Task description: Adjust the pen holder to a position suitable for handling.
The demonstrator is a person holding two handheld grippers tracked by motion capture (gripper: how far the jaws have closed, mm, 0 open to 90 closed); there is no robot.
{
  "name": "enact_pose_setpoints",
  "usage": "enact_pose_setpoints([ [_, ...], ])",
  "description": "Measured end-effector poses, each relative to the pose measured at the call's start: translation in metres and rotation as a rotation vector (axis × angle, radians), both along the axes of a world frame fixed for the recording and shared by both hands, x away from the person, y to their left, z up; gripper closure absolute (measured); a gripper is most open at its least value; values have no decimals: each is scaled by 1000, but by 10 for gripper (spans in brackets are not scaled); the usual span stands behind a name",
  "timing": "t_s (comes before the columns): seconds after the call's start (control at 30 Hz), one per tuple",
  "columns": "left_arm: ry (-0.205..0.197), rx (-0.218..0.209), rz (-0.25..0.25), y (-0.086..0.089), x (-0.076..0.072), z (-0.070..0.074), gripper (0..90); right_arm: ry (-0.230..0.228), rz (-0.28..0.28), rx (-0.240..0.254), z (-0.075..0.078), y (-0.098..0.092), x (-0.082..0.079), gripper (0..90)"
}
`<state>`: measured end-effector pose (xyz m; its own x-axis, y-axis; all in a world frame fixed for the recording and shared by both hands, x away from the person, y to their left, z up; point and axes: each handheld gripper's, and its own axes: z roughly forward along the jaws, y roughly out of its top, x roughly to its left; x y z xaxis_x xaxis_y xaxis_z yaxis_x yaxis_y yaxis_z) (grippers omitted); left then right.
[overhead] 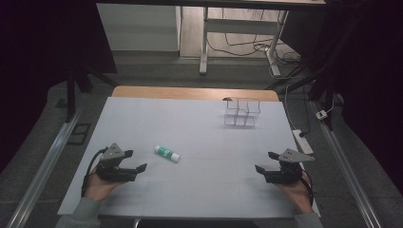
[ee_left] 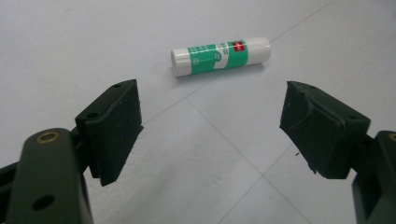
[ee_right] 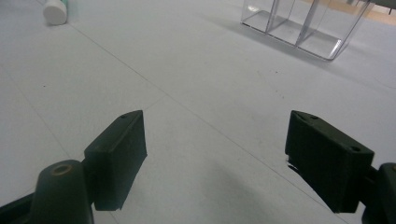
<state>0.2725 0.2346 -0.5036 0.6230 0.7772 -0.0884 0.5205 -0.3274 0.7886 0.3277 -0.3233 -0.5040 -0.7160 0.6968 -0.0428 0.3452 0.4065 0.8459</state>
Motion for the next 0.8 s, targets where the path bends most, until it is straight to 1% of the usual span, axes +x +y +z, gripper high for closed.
enact_pose_setpoints([
  [0.03, 0, 3, -1, 0, 0, 0, 209, -3, 2, 6, -1, 1, 0, 202],
  [0.17, 0, 9, -14, -2, 0, -1, 210, -3, 4, -15, -1, 2, 0, 206],
  [0.2, -2, 17, -11, -2, 0, -1, 210, 0, 10, -12, -1, 2, 0, 207],
  [0.3, -1, 22, -9, -1, 1, -2, 211, 4, 11, -18, -1, 2, 0, 209],
  [0.4, -1, 16, -7, -1, 2, -3, 212, 5, 12, -21, -2, 3, 0, 210],
  [0.5, -2, 31, -1, -1, 2, -5, 214, 4, 10, -28, -2, 4, 1, 215],
  [0.57, -2, 25, -2, -1, 1, -6, 217, -1, 4, -32, -3, 4, 2, 216],
  [0.67, -4, 26, 1, -1, 0, -6, 220, 3, 4, -33, -2, 4, 2, 219],
  [0.8, -10, 23, 6, 1, -2, -8, 222, -2, 7, -25, -2, 6, 4, 226],
])
